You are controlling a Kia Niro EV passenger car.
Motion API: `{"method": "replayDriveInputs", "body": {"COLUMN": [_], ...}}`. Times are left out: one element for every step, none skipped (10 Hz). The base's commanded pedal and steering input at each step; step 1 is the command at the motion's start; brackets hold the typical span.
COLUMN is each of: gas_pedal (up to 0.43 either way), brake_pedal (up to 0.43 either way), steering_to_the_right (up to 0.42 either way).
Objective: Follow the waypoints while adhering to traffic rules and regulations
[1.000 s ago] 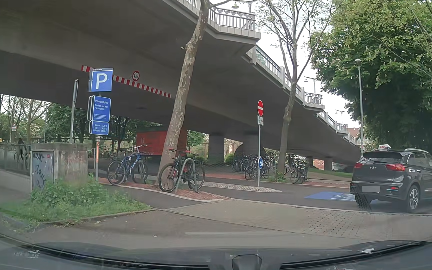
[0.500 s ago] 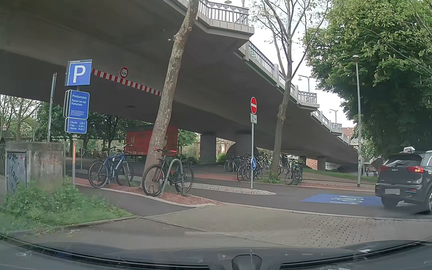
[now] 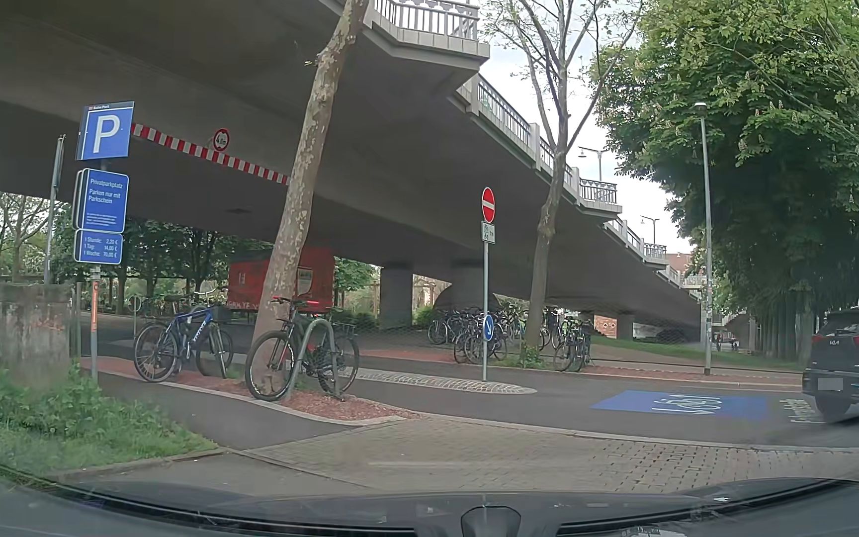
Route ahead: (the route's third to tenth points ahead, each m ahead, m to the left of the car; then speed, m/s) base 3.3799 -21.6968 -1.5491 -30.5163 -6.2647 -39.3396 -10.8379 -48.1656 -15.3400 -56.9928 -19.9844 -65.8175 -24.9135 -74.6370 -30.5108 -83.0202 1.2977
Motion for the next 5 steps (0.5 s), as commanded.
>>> {"method": "replayDriveInputs", "body": {"gas_pedal": [0.0,0.0,0.0,0.0,0.0], "brake_pedal": [0.0,0.0,0.0,0.0,0.0], "steering_to_the_right": [0.2,0.205,0.212,0.219,0.225]}}
